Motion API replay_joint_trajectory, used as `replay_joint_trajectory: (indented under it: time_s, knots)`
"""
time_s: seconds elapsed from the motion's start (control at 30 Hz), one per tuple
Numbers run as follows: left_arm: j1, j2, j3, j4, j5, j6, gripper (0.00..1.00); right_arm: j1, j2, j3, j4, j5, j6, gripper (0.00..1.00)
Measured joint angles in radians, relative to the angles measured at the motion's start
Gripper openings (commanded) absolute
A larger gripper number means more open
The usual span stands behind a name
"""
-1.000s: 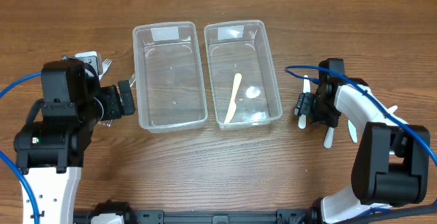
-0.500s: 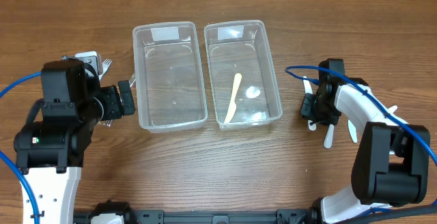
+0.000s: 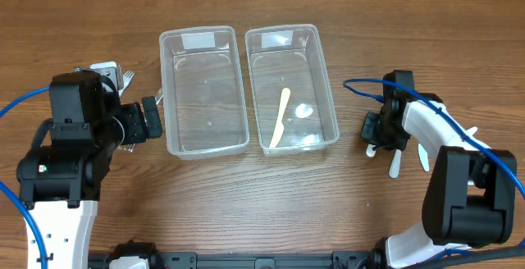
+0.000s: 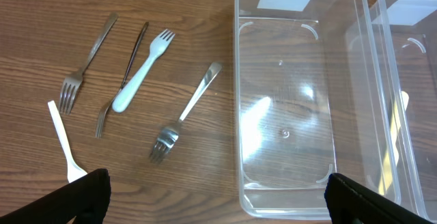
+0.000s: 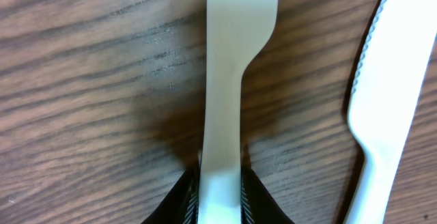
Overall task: Pack container
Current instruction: 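Grasp the white knife, carry it into the right container, release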
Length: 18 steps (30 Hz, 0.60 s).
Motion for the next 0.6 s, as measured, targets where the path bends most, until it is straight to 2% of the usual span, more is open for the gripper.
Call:
replay_joint_trajectory:
  time_s: [0.13,0.23,0.33,0.4,0.5,0.6]
  knots:
    - [0.000,0.000,0.000,0.003,0.000,0.000,1.00,0.005,0.013,0.101,-0.124,-0.023,0.014,0.04]
    - [0.000,0.000,0.000,0.003,0.000,0.000,1.00,0.045,-0.016,0.332,-0.231,-0.019,0.011,0.04]
    - [0.000,0.000,0.001,0.003,0.000,0.000,1.00,0.156,-0.081,0.576,-0.303,-0.007,0.000,0.04]
    - [0.000,0.000,0.001,0.004,0.000,0.000,1.00,0.271,-0.122,0.675,-0.293,-0.003,-0.008,0.04]
    - [0.000,0.000,0.001,0.003,0.000,0.000,1.00,0.429,-0.126,0.690,-0.291,-0.006,-0.012,0.04]
    - [0.000,0.000,0.001,0.004,0.000,0.000,1.00,0.550,-0.018,0.689,-0.293,-0.007,-0.013,0.04]
